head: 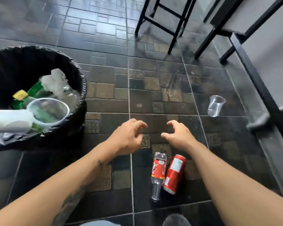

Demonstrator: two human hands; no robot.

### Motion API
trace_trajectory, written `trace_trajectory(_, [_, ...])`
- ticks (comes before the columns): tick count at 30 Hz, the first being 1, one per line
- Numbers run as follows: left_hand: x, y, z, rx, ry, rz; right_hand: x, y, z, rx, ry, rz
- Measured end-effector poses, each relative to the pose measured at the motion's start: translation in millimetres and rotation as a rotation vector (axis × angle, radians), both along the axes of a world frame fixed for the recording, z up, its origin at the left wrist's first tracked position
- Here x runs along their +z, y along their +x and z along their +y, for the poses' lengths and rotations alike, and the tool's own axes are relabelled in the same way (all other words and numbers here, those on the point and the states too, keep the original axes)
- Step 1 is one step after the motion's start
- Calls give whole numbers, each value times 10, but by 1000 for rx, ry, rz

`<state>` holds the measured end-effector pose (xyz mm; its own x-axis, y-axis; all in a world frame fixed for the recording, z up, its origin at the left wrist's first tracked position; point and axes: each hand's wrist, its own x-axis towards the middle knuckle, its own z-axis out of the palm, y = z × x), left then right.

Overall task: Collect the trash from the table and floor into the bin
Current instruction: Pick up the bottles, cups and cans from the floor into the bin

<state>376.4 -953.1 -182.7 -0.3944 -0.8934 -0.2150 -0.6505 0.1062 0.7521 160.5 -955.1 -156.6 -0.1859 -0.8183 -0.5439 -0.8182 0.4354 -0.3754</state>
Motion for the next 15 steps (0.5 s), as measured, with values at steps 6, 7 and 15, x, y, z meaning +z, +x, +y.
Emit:
trace_trajectory(6, [-591, -691, 505, -342, 51, -80, -570, -304, 717, -372, 156, 64])
trace_trajectory(7, [-657, -788, 565, -408, 35, -127, -638, -290, 780, -405, 153, 64])
trace_trajectory(15, [-948, -793, 552, -556, -74, -374, -916, -226, 920, -375, 148, 137])
